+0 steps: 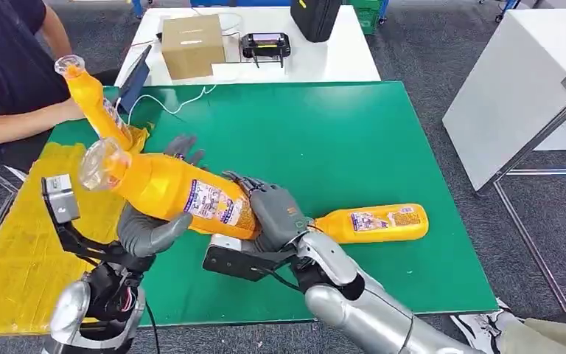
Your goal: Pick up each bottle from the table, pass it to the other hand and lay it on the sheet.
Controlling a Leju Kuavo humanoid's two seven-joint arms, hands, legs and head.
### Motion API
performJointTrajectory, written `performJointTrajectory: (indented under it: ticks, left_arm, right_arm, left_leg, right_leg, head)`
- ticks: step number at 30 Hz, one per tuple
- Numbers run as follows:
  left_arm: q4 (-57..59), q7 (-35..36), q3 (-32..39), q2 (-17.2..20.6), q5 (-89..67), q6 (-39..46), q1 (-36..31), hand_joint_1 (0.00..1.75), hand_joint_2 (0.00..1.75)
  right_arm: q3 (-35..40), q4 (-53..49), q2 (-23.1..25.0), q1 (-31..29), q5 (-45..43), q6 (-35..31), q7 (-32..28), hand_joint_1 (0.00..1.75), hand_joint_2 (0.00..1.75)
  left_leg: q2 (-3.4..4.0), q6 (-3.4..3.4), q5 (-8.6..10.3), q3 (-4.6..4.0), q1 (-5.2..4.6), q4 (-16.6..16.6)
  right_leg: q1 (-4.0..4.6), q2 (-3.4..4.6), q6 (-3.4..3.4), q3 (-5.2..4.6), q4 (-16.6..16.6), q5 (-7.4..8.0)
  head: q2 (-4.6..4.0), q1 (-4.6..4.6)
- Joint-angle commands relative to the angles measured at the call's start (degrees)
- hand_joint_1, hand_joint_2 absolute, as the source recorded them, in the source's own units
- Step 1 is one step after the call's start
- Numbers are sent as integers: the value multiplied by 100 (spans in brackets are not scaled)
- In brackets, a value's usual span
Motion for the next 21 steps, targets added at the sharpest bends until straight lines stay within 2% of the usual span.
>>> performJointTrajectory:
  ticks: [1, 5, 6, 7, 15, 21]
  left_arm:
    - [327, -224, -588, -64, -805, 126, -361, 0, 175]
    - [296, -276, -552, -71, -1041, 130, -344, 0, 175]
    - [291, -283, -547, -76, -1074, 133, -328, 14, 175]
    - [267, -331, -521, -91, -1097, 127, -294, 175, 175]
    - [263, -356, -518, -90, -1117, 125, -287, 175, 175]
    - [92, -520, -341, -91, -1272, 200, -129, 175, 175]
  right_arm:
    - [1154, 456, -77, -509, -266, 138, -13, 175, 175]
    - [1122, 427, -89, -506, -365, 89, 18, 175, 175]
    - [1119, 431, -92, -513, -373, 85, 22, 175, 175]
    - [1120, 442, -95, -520, -387, 84, 29, 175, 175]
    - [1123, 446, -96, -521, -388, 85, 29, 175, 175]
    - [950, 426, -381, -318, -437, -15, 40, 175, 175]
  left_leg:
    - [-19, -7, -5, 14, 10, 1]
    - [-18, -6, -4, 10, 8, 2]
    - [-28, -12, -14, 25, 17, 9]
    - [-16, -7, -7, 14, 10, 3]
    - [-17, -6, -7, 17, 9, 1]
    - [-22, -6, -6, 20, 10, -3]
  right_leg:
    - [6, 11, -9, 21, -5, -6]
    - [6, 9, -9, 16, -4, -6]
    - [11, 23, -17, 36, -3, -15]
    - [7, 14, -9, 20, -5, -7]
    - [6, 13, -8, 23, -6, -7]
    - [6, 9, -8, 28, -10, -7]
  head:
    - [0, 2]
    - [0, 2]
    - [0, 0]
    - [0, 0]
    - [0, 0]
    - [0, 0]
